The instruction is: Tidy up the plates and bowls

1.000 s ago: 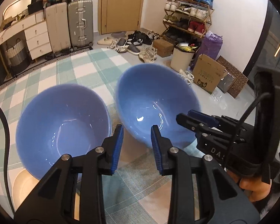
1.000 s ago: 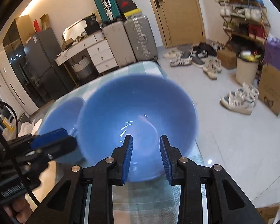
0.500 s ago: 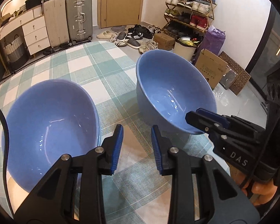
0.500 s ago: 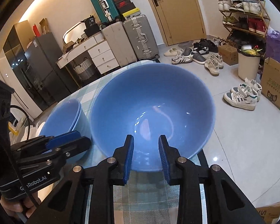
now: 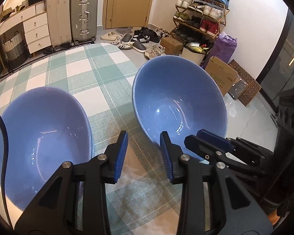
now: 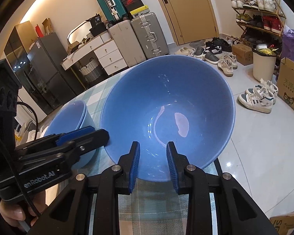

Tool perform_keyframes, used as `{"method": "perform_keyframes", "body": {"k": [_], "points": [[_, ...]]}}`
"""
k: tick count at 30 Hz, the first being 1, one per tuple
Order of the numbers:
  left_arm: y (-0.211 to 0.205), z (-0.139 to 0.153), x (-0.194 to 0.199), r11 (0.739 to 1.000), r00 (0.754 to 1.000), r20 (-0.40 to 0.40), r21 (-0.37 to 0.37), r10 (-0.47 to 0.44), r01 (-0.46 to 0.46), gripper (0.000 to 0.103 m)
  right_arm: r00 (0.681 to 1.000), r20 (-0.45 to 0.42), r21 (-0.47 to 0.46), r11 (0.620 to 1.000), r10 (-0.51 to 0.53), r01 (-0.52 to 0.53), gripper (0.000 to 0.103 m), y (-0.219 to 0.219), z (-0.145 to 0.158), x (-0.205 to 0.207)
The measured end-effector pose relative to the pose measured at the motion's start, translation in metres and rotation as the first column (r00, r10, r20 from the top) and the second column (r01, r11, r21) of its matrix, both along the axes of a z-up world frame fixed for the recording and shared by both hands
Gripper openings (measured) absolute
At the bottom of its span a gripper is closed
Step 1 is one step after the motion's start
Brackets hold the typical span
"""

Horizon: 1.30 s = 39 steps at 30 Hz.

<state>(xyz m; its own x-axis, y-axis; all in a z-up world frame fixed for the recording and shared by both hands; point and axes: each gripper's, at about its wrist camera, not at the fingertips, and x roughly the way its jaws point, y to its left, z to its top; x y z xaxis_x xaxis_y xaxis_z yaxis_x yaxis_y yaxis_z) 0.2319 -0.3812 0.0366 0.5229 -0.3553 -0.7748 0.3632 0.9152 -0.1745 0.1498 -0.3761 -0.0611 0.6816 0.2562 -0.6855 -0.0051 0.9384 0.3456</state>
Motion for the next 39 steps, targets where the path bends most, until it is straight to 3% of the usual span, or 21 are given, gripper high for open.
{"method": "perform_keyframes", "body": {"k": [4,6,12,16,20,26,29,31,34,39], "points": [[-0.006,-0.009,0.008,1.000,1.000,-0.005,0.001,-0.003,0.003,0.028,1.000,-0.008,0.000,1.000,0.004,-0.004,0.029,-0.002,-0.003,0.003],[-0.007,-0.011,0.010,1.000,1.000,0.007,0.005,-0.003,0.003,0.016,1.000,-0.005,-0.005,1.000,0.012,-0.012,0.029,-0.001,-0.002,0.004],[-0.007,-0.017,0.016,1.000,1.000,0.013,0.023,0.006,-0.006,0.014,1.000,0.019,-0.028,1.000,0.011,-0.011,0.029,-0.005,0.004,-0.001],[-0.005,-0.018,0.017,1.000,1.000,0.012,0.021,0.007,-0.007,0.014,0.995,0.095,-0.027,0.999,-0.044,0.047,0.049,-0.025,0.021,-0.015],[-0.006,-0.018,0.018,1.000,1.000,0.014,0.026,0.005,-0.006,0.014,0.974,0.140,-0.076,0.979,-0.179,0.191,0.051,-0.046,0.029,-0.022],[-0.006,-0.019,0.018,1.000,1.000,0.014,0.029,0.003,-0.003,0.014,0.975,0.059,-0.058,0.975,-0.213,0.216,0.050,-0.058,0.005,-0.005],[-0.006,-0.019,0.018,1.000,1.000,0.015,0.028,0.003,-0.003,0.014,0.980,0.054,-0.040,0.980,-0.194,0.196,0.042,-0.060,-0.001,-0.001],[-0.007,-0.018,0.016,1.000,1.000,0.016,0.027,0.000,0.000,0.014,0.981,0.046,-0.030,0.982,-0.188,0.189,0.027,-0.060,-0.005,0.000],[-0.009,-0.018,0.014,1.000,1.000,0.021,0.025,-0.012,0.011,0.014,0.981,0.052,-0.025,0.982,-0.186,0.188,0.021,-0.059,-0.007,0.001],[-0.010,-0.019,0.015,0.999,0.999,0.026,0.027,-0.018,0.017,0.014,0.980,0.059,-0.024,0.981,-0.189,0.191,0.020,-0.057,-0.007,0.000]]}}
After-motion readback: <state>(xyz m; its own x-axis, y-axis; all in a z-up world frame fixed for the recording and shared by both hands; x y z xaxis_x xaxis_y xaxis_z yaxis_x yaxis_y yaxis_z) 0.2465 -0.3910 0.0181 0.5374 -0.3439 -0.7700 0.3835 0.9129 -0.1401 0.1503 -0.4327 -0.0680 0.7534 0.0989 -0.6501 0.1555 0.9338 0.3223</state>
